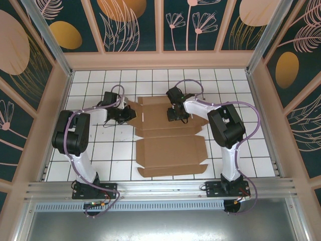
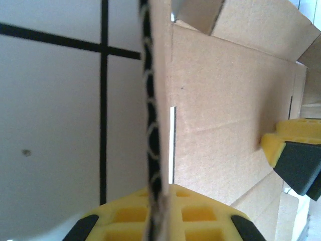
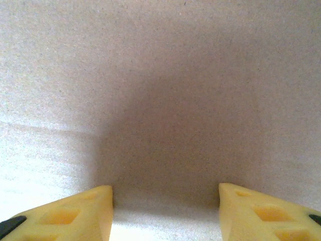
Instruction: Fold the paper box
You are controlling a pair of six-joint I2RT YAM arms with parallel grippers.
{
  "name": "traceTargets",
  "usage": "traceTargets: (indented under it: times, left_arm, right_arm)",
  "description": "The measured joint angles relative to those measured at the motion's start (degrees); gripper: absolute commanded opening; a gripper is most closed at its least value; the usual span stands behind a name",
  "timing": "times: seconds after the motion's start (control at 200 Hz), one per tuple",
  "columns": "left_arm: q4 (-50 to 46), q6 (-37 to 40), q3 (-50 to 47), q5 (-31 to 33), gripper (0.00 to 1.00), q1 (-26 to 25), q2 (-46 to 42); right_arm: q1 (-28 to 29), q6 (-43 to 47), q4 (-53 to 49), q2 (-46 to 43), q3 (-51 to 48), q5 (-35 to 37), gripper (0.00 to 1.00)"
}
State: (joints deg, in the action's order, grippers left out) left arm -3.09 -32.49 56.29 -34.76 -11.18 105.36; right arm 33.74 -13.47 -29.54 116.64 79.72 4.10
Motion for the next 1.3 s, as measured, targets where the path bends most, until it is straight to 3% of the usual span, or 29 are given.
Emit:
traceTargets:
  times: [0.365, 0.851, 1.301]
  left_arm:
    - [-16.7, -0.3, 12.0, 15.3, 0.0, -8.0, -0.1]
    - [-43.8, -3.4, 39.8, 42.3, 0.0, -21.0, 15.5]
    - [-58.9, -7.4, 56.5, 53.4, 0.0, -25.7, 26.6]
  right_arm:
    - [0.1, -1.7, 3.1, -1.4, -2.7, 0.4, 0.56]
    - [0.9, -5.1, 5.0, -1.9, -4.0, 2.6, 0.56]
    - [1.2, -7.2, 7.1, -2.5, -5.5, 3.7, 0.57]
